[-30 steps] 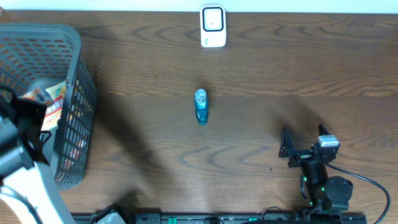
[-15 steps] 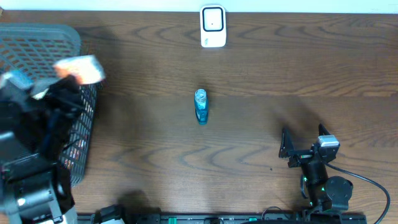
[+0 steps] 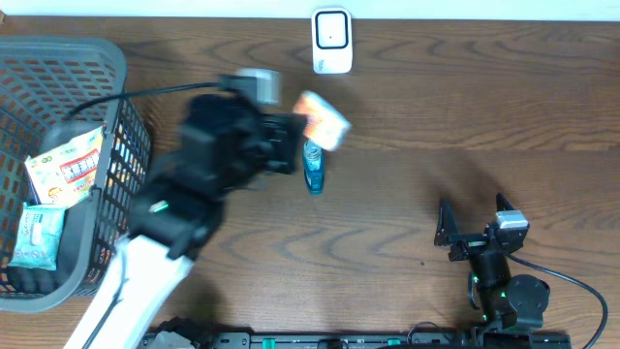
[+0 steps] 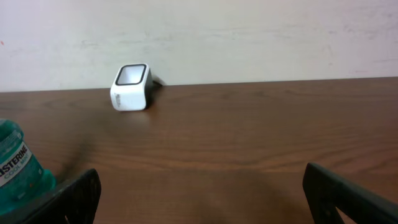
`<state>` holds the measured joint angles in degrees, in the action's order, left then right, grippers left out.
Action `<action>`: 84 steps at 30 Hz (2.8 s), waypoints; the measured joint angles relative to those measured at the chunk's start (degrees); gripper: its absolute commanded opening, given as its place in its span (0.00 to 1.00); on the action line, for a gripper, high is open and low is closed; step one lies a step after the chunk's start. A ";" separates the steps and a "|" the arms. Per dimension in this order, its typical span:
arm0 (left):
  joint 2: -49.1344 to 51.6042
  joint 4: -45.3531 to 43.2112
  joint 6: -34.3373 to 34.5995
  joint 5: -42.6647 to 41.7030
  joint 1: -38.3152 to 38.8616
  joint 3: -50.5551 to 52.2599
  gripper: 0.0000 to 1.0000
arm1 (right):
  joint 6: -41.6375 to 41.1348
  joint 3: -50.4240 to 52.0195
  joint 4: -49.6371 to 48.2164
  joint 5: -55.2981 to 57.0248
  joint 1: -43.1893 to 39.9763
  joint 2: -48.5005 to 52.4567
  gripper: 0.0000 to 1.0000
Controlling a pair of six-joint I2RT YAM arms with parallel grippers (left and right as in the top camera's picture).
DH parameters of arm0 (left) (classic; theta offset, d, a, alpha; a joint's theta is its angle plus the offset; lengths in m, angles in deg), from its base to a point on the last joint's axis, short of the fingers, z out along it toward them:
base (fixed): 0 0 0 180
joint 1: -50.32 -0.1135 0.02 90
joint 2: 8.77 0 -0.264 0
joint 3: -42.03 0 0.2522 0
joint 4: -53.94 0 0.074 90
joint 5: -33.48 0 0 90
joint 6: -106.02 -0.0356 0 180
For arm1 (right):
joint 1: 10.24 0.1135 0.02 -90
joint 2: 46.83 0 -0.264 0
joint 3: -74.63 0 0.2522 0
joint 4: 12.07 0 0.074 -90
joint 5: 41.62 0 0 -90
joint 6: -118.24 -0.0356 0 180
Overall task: Scan the item barcode
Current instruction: 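Lift the wipes pack out and carry it toward the scanner, then place the wipes pack on the table right of the bottle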
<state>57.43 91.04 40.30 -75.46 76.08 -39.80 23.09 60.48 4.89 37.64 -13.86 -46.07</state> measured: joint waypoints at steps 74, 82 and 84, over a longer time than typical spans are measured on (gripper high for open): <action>0.96 9.14 -9.86 30.49 22.45 -1.25 0.98 | 0.02 -0.02 0.00 0.00 0.00 0.00 0.99; -11.58 15.37 -11.41 46.10 14.12 -3.45 0.98 | 0.00 -0.02 0.00 0.00 0.00 0.00 0.99; -13.75 16.70 -10.60 48.15 8.83 -3.48 0.98 | 0.00 -0.02 0.00 0.00 0.00 0.00 0.99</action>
<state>43.68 107.73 29.69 -27.31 84.91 -43.28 23.09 60.46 4.89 37.64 -13.86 -46.07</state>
